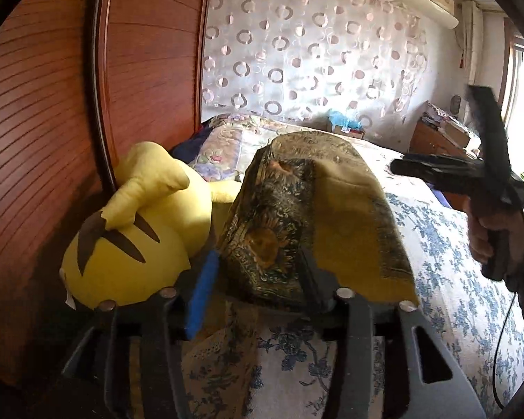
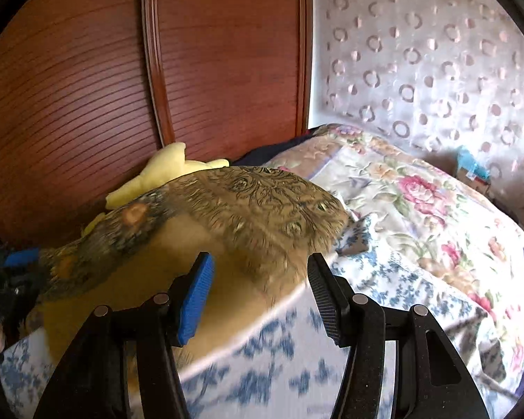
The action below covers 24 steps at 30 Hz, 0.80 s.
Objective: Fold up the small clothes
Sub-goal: 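Carry the folded shirt beside the yellow plush toy with both grippers, then lower the shirt onto the bed edge and open both grippers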
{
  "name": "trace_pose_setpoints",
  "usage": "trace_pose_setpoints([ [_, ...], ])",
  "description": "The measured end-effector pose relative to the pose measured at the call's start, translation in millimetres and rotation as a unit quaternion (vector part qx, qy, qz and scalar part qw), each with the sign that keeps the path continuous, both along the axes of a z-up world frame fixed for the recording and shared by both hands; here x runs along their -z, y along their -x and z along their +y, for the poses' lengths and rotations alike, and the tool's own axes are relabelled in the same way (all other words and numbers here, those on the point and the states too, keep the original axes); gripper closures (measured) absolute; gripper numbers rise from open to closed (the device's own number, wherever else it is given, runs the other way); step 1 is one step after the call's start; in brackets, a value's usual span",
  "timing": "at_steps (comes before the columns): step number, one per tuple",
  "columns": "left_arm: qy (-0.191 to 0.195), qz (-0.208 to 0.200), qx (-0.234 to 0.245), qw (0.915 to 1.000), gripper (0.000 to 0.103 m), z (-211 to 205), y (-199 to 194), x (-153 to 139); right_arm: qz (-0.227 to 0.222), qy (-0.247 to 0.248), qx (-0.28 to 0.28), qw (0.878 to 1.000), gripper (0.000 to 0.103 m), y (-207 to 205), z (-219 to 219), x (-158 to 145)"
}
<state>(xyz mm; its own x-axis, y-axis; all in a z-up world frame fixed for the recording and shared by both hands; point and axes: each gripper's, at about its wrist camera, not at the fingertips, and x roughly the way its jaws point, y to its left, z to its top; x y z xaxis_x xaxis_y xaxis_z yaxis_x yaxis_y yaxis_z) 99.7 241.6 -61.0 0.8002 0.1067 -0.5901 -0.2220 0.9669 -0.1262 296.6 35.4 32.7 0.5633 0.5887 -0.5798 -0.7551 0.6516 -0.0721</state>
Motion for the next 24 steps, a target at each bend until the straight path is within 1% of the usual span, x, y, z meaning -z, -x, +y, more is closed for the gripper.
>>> trace_pose_setpoints([
  [1, 0.0, -0.006, 0.001, 1.0, 0.026, -0.7, 1.9, -1.9, -0.002, -0.003, 0.001, 1.0, 0.045, 7.0, -4.4, -0.6],
  [2, -0.001, -0.014, 0.0, 0.9999, 0.022, -2.4, 5.2, -5.1, -0.003, -0.006, 0.003, 1.0, 0.045, 14.6, -9.2, -1.3],
  [5, -0.001, -0.026, 0.005, 0.9996, 0.021, -8.8, 11.8, -12.4, -0.006, -0.016, 0.01, 1.0, 0.045, 33.5, -22.1, -1.0],
  [7, -0.011, -0.03, 0.006, 0.9995, 0.014, -14.8, 15.3, -17.3, -0.009, -0.021, 0.012, 1.0, 0.045, 47.0, -30.0, -2.4],
  [9, -0.023, -0.033, 0.007, 0.9992, 0.013, -22.2, 19.1, -21.7, -0.016, -0.025, 0.016, 0.999, 0.045, 62.9, -38.0, -2.8],
  [10, -0.026, -0.035, 0.01, 0.999, 0.013, -25.9, 21.5, -23.7, -0.015, -0.027, 0.018, 0.999, 0.045, 64.2, -41.0, -1.1],
  [15, -0.028, -0.041, 0.023, 0.9985, 0.013, -43.0, 29.6, -27.5, -0.019, -0.036, 0.039, 0.998, 0.045, 91.6, -62.4, 2.5],
  [18, -0.035, -0.036, 0.031, 0.9983, 0.013, -57.3, 31.1, -25.9, -0.018, -0.042, 0.057, 0.997, 0.04, 111.7, -80.0, 5.9],
  [20, -0.038, -0.03, 0.044, 0.9979, 0.013, -70.2, 30.8, -23.2, -0.015, -0.045, 0.07, 0.996, 0.038, 123.3, -92.2, 7.8],
  [22, -0.037, -0.031, 0.056, 0.9972, 0.013, -83.9, 32.0, -21.6, -0.016, -0.047, 0.087, 0.995, 0.034, 135.8, -106.0, 9.2],
  [24, -0.04, -0.031, 0.071, 0.9962, 0.013, -99.6, 31.9, -20.0, -0.017, -0.05, 0.106, 0.993, 0.032, 147.3, -120.7, 10.6],
])
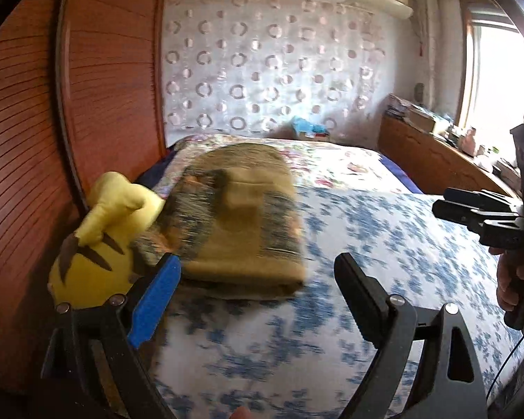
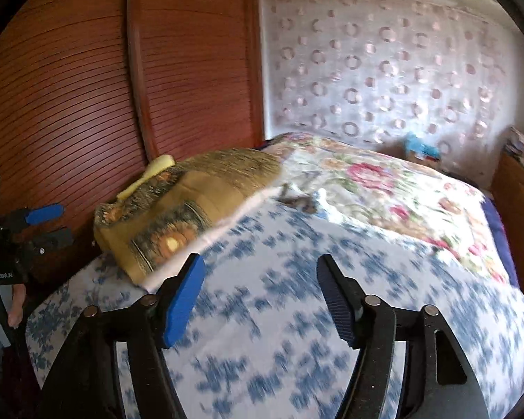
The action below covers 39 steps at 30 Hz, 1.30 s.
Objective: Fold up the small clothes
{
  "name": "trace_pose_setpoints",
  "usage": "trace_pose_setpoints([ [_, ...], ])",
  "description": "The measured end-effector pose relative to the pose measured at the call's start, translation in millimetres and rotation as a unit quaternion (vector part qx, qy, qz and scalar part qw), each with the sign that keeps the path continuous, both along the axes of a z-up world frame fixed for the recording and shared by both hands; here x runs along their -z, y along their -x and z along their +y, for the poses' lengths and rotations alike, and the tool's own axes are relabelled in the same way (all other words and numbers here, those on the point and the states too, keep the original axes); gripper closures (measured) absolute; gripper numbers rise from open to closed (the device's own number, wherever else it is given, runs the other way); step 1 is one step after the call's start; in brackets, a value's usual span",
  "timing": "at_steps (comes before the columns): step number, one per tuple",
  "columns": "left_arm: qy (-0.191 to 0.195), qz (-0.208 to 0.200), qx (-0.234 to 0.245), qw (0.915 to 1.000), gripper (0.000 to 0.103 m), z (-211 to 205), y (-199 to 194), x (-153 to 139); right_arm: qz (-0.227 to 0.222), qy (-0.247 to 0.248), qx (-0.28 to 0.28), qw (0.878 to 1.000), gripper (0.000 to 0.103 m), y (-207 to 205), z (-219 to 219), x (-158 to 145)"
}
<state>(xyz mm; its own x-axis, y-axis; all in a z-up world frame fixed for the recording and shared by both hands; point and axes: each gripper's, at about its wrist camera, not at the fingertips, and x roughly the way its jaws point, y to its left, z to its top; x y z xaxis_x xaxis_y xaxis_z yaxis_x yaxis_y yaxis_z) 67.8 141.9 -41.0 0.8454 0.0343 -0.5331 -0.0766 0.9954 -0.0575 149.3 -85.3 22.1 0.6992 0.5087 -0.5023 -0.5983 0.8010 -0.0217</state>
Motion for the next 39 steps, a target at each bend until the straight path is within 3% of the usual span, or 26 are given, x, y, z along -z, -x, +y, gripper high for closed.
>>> trace_pose_setpoints([
  [6, -0.006, -0.01, 0.038, 0.9992, 0.013, -44.8, -0.6, -5.6, -0.004, -0.027, 0.06, 0.998, 0.031, 34.3, -44.3, -2.5],
  [14, -0.009, -0.045, 0.079, 0.9958, 0.013, -92.6, 12.1, -36.1, -0.021, -0.041, 0.104, 0.994, 0.028, 82.6, -78.9, -10.0],
  [21, -0.012, -0.069, 0.086, 0.9938, 0.013, -109.4, 20.0, -63.5, -0.057, -0.05, 0.128, 0.989, 0.018, 121.3, -98.2, -23.0],
  [31, -0.014, -0.102, 0.094, 0.9903, 0.013, -129.5, 28.4, -105.3, -0.106, -0.077, 0.17, 0.977, 0.017, 164.4, -115.1, -47.5],
  [39, -0.024, -0.107, 0.073, 0.9914, 0.013, -130.8, 37.7, -110.8, -0.13, -0.077, 0.188, 0.971, 0.017, 176.5, -109.2, -42.2],
])
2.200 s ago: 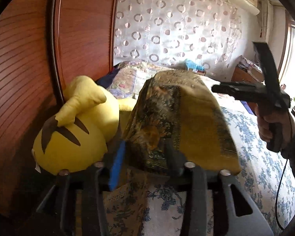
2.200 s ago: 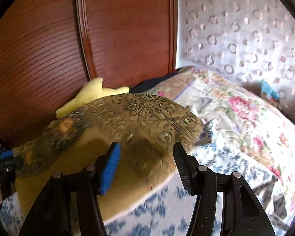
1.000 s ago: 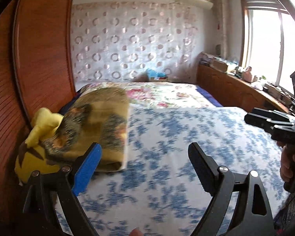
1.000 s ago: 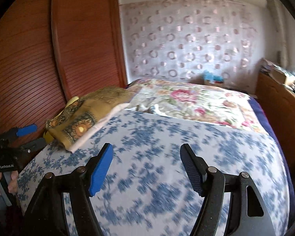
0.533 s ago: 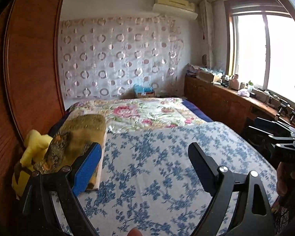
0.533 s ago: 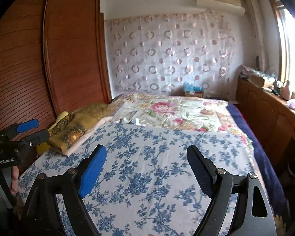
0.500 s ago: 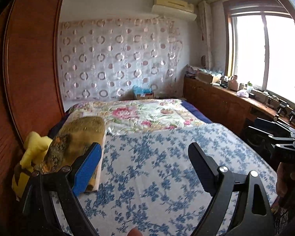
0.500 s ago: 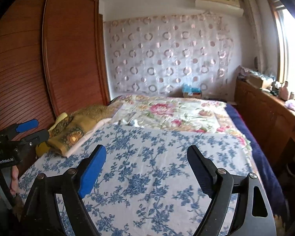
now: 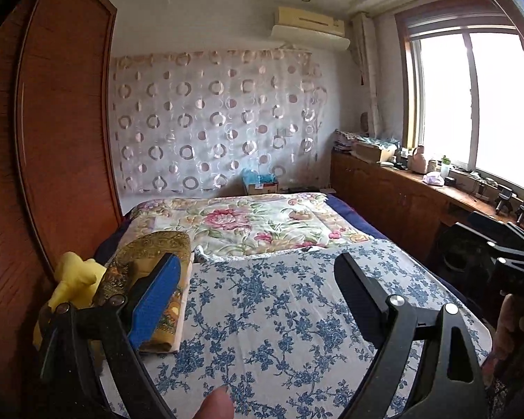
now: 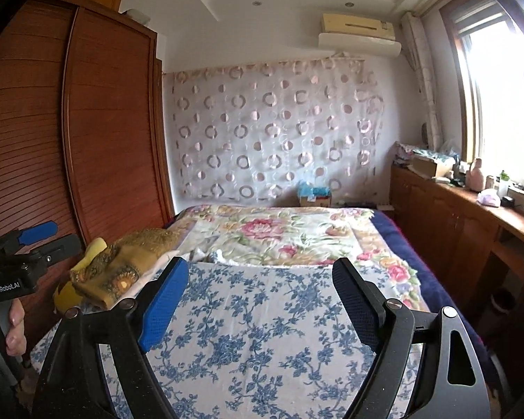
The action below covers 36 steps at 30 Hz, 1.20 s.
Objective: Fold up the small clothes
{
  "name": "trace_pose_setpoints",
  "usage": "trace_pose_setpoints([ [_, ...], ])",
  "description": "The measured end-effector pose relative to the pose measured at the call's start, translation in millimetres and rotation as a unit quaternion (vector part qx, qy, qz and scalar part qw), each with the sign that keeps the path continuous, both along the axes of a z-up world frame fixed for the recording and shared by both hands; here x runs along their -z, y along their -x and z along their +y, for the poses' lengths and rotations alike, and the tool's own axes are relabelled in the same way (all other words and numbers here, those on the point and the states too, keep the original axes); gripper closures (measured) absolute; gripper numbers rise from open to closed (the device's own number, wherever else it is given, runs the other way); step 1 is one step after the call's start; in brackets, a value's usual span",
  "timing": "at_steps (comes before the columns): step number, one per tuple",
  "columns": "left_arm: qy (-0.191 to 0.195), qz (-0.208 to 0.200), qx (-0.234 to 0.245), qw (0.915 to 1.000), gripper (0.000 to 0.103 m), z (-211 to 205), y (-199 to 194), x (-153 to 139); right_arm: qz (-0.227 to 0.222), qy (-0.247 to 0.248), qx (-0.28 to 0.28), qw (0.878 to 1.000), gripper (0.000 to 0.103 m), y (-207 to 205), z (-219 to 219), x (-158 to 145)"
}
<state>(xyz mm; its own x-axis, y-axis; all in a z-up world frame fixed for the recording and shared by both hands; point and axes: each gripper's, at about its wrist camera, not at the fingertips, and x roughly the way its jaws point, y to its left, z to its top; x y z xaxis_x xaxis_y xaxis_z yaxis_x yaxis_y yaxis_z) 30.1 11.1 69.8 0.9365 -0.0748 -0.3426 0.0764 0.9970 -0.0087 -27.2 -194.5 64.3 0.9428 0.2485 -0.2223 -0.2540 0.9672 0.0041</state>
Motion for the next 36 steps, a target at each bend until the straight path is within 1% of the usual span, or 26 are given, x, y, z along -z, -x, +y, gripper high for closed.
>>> trace_pose_setpoints([
  [7, 0.008, 0.004, -0.007, 0.9999, 0.013, 6.4, 0.2, 2.9, -0.003, -0.001, 0.007, 1.0, 0.017, -11.8, 0.6, 6.0],
  [11, 0.004, 0.003, -0.01, 0.9999, 0.013, 8.4, 0.1, 3.2, -0.002, 0.0, 0.006, 1.0, 0.017, -15.5, 0.1, 6.8],
  [36, 0.001, 0.002, -0.015, 0.9999, 0.013, 18.1, 1.7, 9.2, 0.0, 0.001, 0.0, 1.0, 0.017, -19.6, -15.0, 4.1],
])
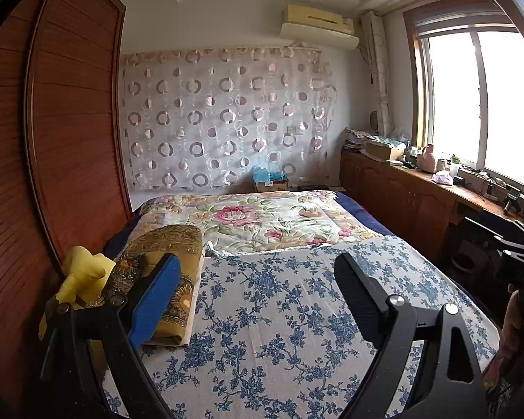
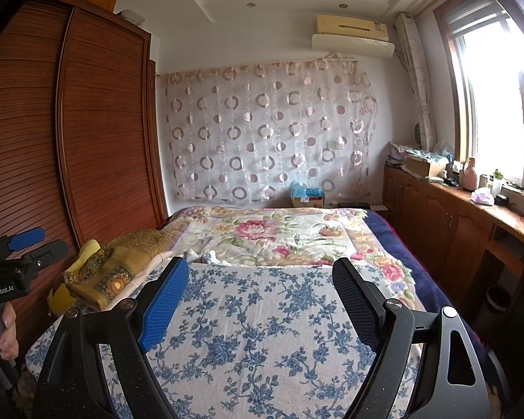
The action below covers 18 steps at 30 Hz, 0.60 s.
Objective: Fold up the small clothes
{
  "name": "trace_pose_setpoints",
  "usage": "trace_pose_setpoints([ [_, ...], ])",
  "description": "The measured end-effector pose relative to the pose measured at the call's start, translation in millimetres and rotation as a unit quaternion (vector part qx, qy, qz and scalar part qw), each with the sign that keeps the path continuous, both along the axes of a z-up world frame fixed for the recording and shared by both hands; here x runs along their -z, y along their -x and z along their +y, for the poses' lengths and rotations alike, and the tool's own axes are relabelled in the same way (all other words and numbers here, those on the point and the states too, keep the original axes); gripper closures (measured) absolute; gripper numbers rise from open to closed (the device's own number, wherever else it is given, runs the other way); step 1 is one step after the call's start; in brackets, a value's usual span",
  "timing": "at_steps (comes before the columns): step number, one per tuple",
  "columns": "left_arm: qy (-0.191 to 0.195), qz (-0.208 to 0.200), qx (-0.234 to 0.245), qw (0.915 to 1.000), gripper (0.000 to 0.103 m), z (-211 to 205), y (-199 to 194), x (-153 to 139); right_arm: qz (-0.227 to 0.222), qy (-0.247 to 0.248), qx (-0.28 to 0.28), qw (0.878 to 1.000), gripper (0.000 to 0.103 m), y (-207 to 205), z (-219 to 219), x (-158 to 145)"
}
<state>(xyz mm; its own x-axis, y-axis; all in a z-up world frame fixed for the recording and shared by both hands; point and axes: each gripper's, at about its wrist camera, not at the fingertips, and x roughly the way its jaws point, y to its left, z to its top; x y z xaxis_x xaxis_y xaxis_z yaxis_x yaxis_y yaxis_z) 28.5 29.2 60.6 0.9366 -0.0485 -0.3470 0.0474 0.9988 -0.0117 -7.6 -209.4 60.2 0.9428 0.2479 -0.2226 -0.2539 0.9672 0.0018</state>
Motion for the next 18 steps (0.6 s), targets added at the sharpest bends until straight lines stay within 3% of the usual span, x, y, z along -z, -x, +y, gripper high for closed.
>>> trace_pose_setpoints([
  [18, 0.001, -0.001, -0.001, 1.0, 0.013, 1.3, -0.1, 1.1, 0.003, 0.002, -0.002, 1.0, 0.017, -3.6, -6.4, -0.8],
])
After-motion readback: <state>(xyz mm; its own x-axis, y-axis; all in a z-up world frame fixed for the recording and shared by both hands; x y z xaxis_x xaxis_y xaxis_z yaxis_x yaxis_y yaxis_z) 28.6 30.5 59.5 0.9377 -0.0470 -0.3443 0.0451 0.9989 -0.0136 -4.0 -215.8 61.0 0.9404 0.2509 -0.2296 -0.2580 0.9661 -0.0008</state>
